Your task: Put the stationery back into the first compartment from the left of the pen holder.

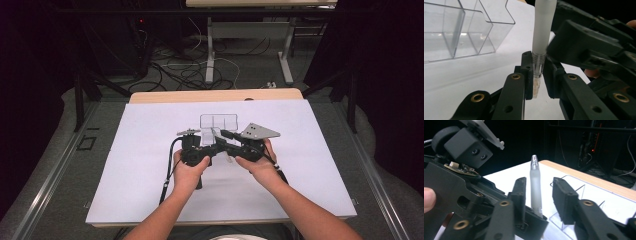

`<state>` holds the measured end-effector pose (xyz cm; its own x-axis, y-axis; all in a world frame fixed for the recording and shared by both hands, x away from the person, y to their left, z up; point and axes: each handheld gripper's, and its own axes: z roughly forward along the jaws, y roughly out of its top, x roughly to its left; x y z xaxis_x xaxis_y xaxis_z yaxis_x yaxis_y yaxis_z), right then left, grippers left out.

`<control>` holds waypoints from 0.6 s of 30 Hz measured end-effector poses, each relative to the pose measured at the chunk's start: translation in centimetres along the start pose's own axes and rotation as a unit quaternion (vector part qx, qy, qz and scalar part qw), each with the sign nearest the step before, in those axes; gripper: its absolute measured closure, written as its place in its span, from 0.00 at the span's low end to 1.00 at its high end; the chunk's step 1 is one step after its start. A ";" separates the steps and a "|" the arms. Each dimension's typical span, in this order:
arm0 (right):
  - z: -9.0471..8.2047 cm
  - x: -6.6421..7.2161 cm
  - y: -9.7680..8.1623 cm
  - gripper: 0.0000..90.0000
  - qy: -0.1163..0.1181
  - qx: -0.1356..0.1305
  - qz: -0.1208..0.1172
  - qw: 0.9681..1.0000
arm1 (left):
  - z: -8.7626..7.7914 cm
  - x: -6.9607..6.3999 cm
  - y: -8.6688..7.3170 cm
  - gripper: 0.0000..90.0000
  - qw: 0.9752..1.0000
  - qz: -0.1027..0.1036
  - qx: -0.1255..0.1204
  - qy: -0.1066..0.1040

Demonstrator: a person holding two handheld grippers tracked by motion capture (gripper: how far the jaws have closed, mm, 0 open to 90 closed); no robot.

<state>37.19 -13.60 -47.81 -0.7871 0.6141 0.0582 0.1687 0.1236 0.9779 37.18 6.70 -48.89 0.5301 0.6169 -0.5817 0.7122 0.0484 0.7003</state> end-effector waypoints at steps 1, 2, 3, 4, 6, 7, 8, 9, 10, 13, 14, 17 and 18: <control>-0.1 -0.1 0.0 0.68 -0.001 -0.003 -0.001 1.000 | -0.1 0.1 0.1 0.88 1.000 0.003 0.000 0.004; -0.2 -0.1 0.1 0.66 -0.005 -0.007 -0.002 1.000 | -0.2 0.2 0.1 0.88 1.000 0.004 0.000 0.007; -0.3 -0.3 0.1 0.65 -0.007 -0.006 -0.008 1.000 | -0.2 0.2 0.2 0.88 1.000 0.004 -0.003 0.007; -0.4 -0.4 0.1 0.63 -0.013 -0.008 -0.007 1.000 | -0.3 0.3 0.2 0.88 1.000 0.000 -0.007 0.011; -0.7 -0.7 0.1 0.60 -0.017 -0.014 -0.009 1.000 | -0.5 0.4 0.4 0.88 1.000 0.005 -0.003 0.016; -0.8 -0.9 0.1 0.59 -0.019 -0.011 -0.006 1.000 | -0.7 0.5 0.5 0.88 1.000 0.006 -0.003 0.018; -0.9 -1.1 0.0 0.58 -0.022 -0.009 -0.008 1.000 | -0.7 0.5 0.6 0.88 1.000 0.007 -0.005 0.018; -1.1 -1.2 -0.1 0.56 -0.024 -0.009 -0.006 1.000 | -0.9 0.5 0.7 0.88 1.000 0.006 -0.007 0.019; -1.2 -1.4 -0.2 0.56 -0.027 -0.009 -0.009 1.000 | -1.0 0.5 0.8 0.88 1.000 0.010 -0.009 0.022; -1.7 -1.9 -0.6 0.53 -0.034 0.010 -0.003 0.999 | -1.3 0.5 1.1 0.88 1.000 0.013 -0.011 0.026; -1.9 -2.0 -0.7 0.53 -0.035 0.008 -0.001 0.999 | -1.4 0.4 1.2 0.88 0.999 0.013 -0.014 0.027; -2.3 -2.3 -1.0 0.53 -0.031 0.019 -0.001 0.999 | -1.7 0.3 1.7 0.88 0.999 0.021 -0.016 0.032; -2.4 -2.4 -1.1 0.53 -0.028 0.020 -0.001 0.999 | -1.8 0.3 1.9 0.88 0.999 0.022 -0.017 0.033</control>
<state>37.51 -17.09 -48.59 -0.7531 0.6564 0.0442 0.1914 0.1543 0.9693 37.85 8.34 -46.97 0.5292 0.6690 -0.5219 0.6722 0.0448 0.7390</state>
